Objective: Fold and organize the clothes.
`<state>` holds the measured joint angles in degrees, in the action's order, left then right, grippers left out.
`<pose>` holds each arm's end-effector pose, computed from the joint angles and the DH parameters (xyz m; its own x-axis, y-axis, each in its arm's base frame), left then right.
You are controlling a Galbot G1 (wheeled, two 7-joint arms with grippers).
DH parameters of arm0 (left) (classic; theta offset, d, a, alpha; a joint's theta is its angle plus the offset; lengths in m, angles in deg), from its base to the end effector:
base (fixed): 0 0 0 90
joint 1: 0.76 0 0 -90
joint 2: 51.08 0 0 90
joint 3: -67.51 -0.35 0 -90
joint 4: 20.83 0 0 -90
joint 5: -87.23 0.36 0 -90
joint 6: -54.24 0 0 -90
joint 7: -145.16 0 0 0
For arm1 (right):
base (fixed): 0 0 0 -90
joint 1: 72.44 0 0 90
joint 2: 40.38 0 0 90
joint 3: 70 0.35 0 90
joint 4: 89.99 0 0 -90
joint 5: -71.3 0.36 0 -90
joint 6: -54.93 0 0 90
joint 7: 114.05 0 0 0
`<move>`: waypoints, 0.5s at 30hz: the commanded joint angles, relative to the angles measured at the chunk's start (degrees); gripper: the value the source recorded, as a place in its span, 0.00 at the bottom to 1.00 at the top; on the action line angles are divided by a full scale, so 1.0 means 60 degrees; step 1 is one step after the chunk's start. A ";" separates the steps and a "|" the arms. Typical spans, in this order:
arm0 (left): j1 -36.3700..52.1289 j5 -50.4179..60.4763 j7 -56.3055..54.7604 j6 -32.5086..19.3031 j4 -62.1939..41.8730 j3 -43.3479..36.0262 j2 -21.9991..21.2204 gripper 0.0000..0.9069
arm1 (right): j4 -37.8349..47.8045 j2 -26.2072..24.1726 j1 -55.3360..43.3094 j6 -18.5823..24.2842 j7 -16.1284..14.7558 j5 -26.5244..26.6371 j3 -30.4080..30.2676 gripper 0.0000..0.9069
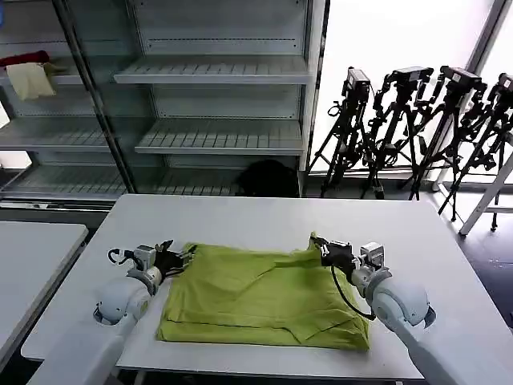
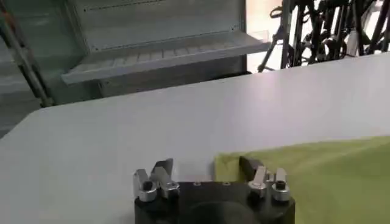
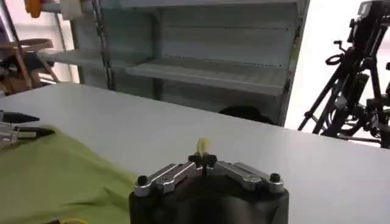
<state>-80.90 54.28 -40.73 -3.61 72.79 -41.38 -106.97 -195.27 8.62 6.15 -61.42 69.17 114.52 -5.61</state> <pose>0.3925 0.0872 -0.2730 -0.8572 0.1418 0.4950 0.2146 0.9722 0.0931 0.3645 -0.0541 -0.2233 -0.8372 -0.4173 0.3536 -0.4454 0.8953 0.0019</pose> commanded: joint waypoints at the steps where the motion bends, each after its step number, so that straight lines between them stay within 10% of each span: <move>1: 0.0162 -0.0802 0.0013 0.0162 -0.0249 -0.0261 -0.0121 0.01 | 0.0146 0.0045 -0.0089 0.0027 -0.0003 -0.0035 -0.0041 0.00; 15: 0.0078 -0.0521 0.0369 -0.0085 -0.0200 -0.0726 0.0269 0.00 | 0.0362 0.0136 -0.0301 0.0090 0.0036 -0.0082 -0.0207 0.00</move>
<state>-80.48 51.94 -39.37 -3.58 71.74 -44.35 -106.22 -193.41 9.32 4.58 -60.94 69.28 114.12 -6.72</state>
